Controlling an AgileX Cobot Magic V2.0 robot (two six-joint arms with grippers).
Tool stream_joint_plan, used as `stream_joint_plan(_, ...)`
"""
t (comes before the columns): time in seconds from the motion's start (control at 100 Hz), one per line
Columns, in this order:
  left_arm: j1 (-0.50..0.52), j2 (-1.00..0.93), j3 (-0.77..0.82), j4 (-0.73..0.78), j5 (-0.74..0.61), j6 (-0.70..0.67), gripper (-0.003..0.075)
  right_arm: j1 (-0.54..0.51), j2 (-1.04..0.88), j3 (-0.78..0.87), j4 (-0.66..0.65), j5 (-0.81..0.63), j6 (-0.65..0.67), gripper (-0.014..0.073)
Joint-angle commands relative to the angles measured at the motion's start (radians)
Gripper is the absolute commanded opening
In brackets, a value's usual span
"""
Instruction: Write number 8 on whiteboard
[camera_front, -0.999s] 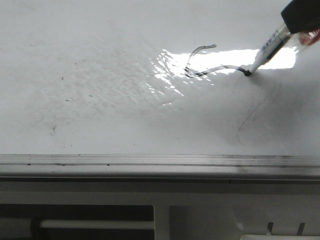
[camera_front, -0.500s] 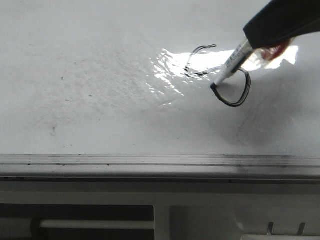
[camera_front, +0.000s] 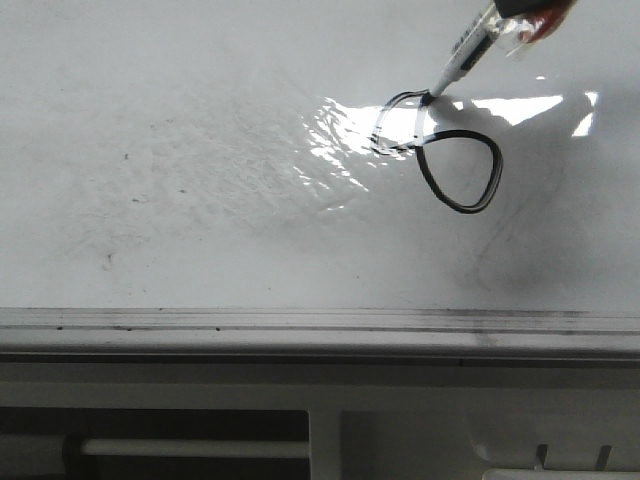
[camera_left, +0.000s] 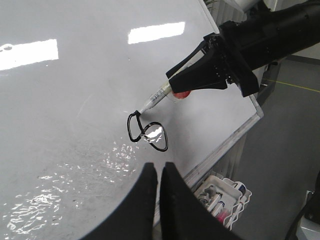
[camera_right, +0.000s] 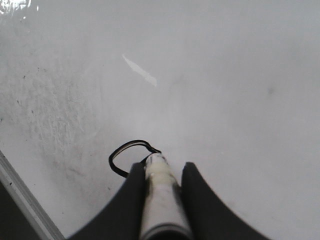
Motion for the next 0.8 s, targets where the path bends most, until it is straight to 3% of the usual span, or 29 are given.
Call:
stream_joint_plan(0.0, 0.0, 0.01, -0.029, -0.014, -0.05, -0.004, -0.002, -0.007, -0.02, -0.04, -0.064, -0.063, -0.014, -0.0043)
stream_joint_plan(0.19, 0.0, 0.017, -0.029, -0.014, -0.035, -0.004, 0.002, 0.127, -0.122, -0.128, -0.059, 0.058, -0.014, -0.0044)
stream_joint_plan(0.25, 0.0, 0.037, -0.029, -0.012, -0.027, -0.004, 0.0113, 0.181, -0.128, -0.155, -0.059, 0.124, -0.014, -0.0046)
stream_joint_plan(0.34, 0.0, 0.103, -0.029, -0.012, -0.001, -0.004, 0.0326, 0.247, -0.112, -0.177, -0.059, 0.235, -0.014, -0.0046)
stream_joint_plan(0.41, 0.0, 0.169, -0.044, -0.012, 0.038, 0.003, 0.0421, 0.301, -0.083, -0.18, -0.059, 0.298, -0.032, -0.0055)
stream_joint_plan(0.59, -0.002, 0.36, -0.144, -0.016, 0.217, 0.115, 0.0399, 0.417, -0.007, -0.186, -0.049, 0.347, -0.061, -0.0071)
stream_joint_plan(0.79, -0.002, 0.508, -0.251, -0.092, 0.314, 0.297, 0.0386, 0.486, 0.038, -0.189, -0.013, 0.336, -0.146, -0.0071)
